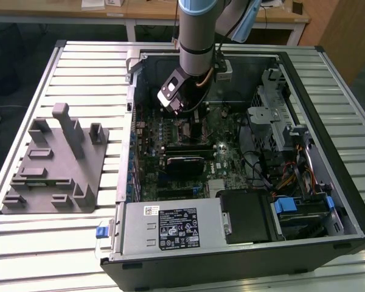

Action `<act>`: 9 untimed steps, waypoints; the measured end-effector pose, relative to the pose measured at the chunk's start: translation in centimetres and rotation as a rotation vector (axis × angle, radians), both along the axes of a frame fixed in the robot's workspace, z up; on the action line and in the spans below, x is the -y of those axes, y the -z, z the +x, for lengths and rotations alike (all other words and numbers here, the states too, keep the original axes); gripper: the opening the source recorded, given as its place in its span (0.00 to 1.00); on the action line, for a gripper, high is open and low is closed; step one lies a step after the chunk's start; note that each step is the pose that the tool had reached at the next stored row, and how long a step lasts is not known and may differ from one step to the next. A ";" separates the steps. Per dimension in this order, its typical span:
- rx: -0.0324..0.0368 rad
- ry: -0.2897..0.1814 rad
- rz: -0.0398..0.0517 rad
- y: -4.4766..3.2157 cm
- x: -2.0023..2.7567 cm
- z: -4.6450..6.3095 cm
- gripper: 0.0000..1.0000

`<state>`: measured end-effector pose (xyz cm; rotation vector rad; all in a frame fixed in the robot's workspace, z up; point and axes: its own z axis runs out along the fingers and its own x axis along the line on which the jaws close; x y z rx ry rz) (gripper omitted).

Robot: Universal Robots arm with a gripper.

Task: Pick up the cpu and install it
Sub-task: 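Place the cpu into insertion slot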

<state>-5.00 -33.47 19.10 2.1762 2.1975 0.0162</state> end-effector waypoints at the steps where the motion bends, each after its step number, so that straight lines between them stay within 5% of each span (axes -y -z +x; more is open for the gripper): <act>1: -0.0001 0.000 -0.0001 0.00 0.00 0.0 0.61; 9: 0.0000 0.000 0.0000 -1.30 0.00 0.0 0.61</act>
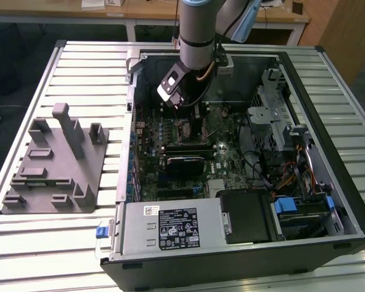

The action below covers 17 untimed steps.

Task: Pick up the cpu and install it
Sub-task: 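Place the cpu into insertion slot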

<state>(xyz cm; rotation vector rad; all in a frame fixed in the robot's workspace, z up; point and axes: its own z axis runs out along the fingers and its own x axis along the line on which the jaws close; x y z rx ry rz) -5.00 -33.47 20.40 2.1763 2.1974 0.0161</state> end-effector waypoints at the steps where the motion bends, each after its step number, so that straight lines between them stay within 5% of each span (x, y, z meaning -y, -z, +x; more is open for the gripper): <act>1: 0.0001 0.000 0.0001 -0.02 0.00 0.0 0.61; 10: 0.0000 0.000 0.0000 -0.04 0.00 0.0 0.60; 17: 0.0000 0.000 0.0001 -0.05 0.00 0.0 0.30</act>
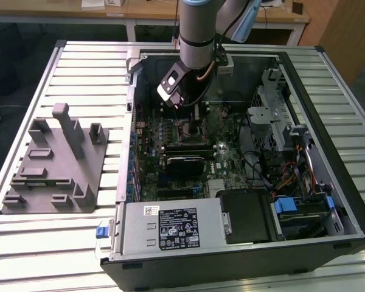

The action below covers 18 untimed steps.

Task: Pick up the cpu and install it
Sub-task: 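Place the cpu into insertion slot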

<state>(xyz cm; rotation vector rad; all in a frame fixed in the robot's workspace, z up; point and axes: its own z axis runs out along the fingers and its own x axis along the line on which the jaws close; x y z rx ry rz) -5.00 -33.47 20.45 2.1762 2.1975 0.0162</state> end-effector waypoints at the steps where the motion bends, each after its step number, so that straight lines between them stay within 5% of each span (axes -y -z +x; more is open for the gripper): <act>1: 0.0000 0.000 0.0000 0.00 0.00 0.0 0.24; 4: 0.0000 0.000 0.0000 -0.01 0.00 0.0 0.12; 18: 0.0000 -0.044 0.0027 0.49 0.00 -0.1 0.11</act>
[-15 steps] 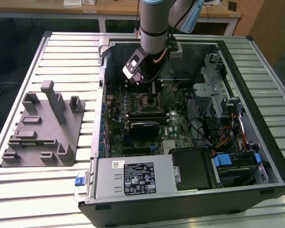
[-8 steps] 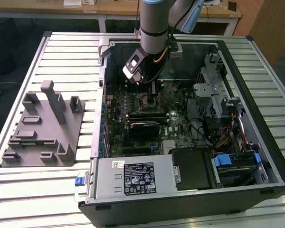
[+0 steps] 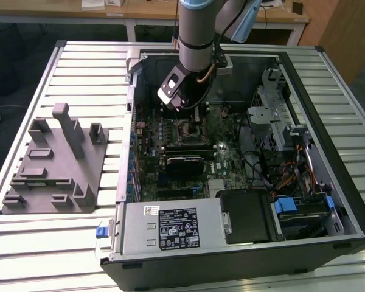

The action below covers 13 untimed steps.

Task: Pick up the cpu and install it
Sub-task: 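Place the cpu into insertion slot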

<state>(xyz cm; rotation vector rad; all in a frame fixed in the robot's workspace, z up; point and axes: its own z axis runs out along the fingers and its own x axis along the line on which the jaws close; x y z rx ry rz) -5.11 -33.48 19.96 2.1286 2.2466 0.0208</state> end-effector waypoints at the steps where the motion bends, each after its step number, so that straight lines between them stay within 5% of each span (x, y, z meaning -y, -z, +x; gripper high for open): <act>1: 0.0000 0.000 0.0000 0.03 0.00 0.0 0.11; 13: 0.0000 0.000 0.0003 0.17 0.00 0.0 0.11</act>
